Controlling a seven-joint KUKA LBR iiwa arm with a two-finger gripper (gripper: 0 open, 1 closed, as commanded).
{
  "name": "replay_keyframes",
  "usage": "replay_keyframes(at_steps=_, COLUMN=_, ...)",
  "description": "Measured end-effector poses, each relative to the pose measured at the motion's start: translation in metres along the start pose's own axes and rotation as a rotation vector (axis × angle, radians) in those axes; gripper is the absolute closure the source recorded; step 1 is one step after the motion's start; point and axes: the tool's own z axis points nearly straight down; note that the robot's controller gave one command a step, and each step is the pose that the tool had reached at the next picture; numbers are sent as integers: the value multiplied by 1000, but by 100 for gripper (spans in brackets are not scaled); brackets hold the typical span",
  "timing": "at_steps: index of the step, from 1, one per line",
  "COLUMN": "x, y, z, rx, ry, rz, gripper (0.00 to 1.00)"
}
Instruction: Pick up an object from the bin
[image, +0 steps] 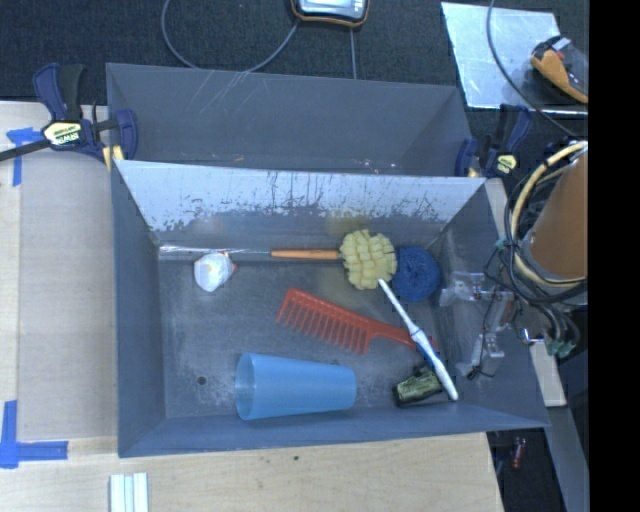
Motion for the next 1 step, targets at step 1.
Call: replay_keyframes(at_steps=1, x=-2, y=1, z=-4, rx=1, ry=-9, rz=-4, gripper=0)
